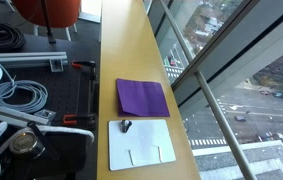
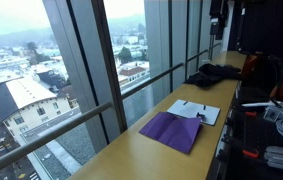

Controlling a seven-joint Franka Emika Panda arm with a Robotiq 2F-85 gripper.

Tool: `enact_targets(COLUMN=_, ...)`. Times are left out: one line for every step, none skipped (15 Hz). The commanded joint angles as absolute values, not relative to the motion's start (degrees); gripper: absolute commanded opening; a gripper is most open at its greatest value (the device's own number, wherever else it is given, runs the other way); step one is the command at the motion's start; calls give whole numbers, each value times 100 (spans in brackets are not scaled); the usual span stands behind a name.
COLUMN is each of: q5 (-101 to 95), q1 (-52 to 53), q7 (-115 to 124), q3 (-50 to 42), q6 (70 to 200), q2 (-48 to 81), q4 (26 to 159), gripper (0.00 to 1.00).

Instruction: Open the purple folder.

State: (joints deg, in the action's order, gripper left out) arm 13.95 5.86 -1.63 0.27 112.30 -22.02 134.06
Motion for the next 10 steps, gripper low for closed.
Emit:
enact_targets(q5=1415, q1=523, q7=-181, q3=81, q6=11211, q2=-2200, q4=13386, gripper=100)
enact_targets(q5=1415, q1=523, q7=-181, q3=81, q6=11211, q2=-2200, q4=13382, gripper=100)
enact_targets(q5=1415, q1=523, q7=-181, q3=81, q6=11211, q2=-2201, q4=13382, gripper=100)
enact_targets(q5=1415, q1=523, q7=-181, q3=81, q6=11211, q2=-2201, q4=13382, gripper=100)
enact_targets(q5=1415, q1=523, q7=-181, q3=81, q6=11211, q2=-2201, q4=13382, gripper=100)
enact_targets(q5=1415, q1=523, q7=-181, q3=81, q6=11211, q2=-2201, q4=13382, gripper=100)
enact_targets(q5=1415, q1=523, q7=-181, q3=81, q6=11211, q2=-2201, q4=13382, gripper=100)
enact_targets(q5=1415, q1=523, q7=-181, q3=81, q6=11211, q2=-2201, q4=13382, gripper=100)
enact_targets(q5=1415, q1=523, q7=-181, q3=81, q6=11211, q2=-2201, q4=13382, gripper=100)
enact_targets(q5=1412, q1=523, q7=-246, q3=67, q6=11285, q2=-2129, q4=13378, gripper=100)
